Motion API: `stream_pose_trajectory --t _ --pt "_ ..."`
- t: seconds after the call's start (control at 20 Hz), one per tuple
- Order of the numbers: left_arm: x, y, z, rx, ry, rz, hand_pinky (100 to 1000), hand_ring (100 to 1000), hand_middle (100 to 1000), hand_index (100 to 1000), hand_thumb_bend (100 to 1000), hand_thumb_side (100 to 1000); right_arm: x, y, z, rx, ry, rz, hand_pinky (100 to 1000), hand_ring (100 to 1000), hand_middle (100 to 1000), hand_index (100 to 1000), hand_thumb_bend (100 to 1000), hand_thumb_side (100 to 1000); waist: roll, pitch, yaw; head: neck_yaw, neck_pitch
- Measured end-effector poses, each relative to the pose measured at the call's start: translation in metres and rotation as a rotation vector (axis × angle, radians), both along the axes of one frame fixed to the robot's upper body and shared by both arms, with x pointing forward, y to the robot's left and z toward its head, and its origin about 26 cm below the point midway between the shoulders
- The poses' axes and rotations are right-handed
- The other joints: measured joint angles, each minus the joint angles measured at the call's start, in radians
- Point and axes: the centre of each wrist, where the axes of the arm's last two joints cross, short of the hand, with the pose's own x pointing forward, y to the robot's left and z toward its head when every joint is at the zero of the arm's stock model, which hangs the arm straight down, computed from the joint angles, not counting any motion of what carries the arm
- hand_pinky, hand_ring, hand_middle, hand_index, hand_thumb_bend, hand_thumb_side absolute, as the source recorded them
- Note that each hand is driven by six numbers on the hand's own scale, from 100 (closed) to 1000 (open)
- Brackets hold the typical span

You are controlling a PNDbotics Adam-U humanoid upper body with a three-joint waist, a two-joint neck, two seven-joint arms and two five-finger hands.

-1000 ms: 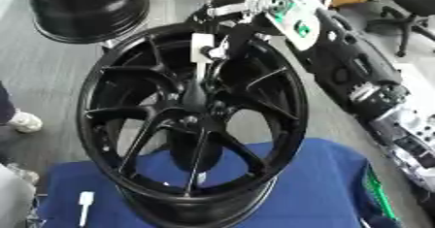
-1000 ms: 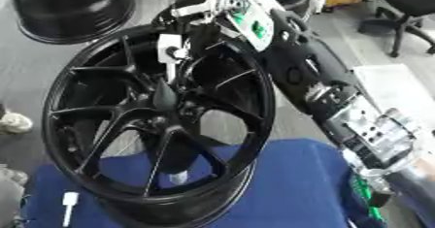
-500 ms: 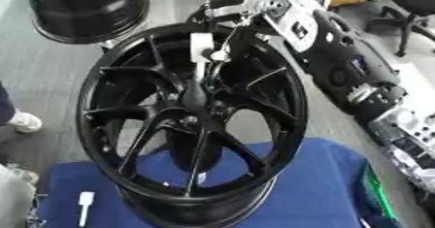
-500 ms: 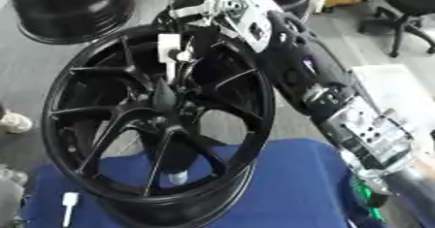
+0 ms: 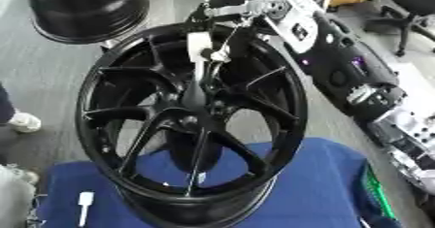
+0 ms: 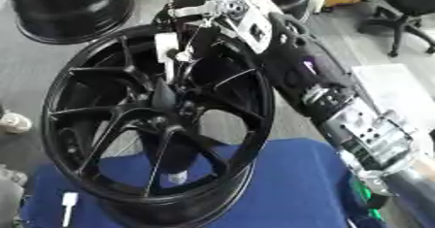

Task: Pull the pin out of the wheel hub.

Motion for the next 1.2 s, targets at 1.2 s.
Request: stream_pose_trajectory --t 1.2 --pt "-0.011 0.022 -0.001 0.007 0.007 0.139 649 587 612 695 532 614 -0.073 -0.249 0.065 0.304 -0.264 -0.730 740 656 529 900 100 211 0.005 0.010 -0.156 0.141 -0.010"
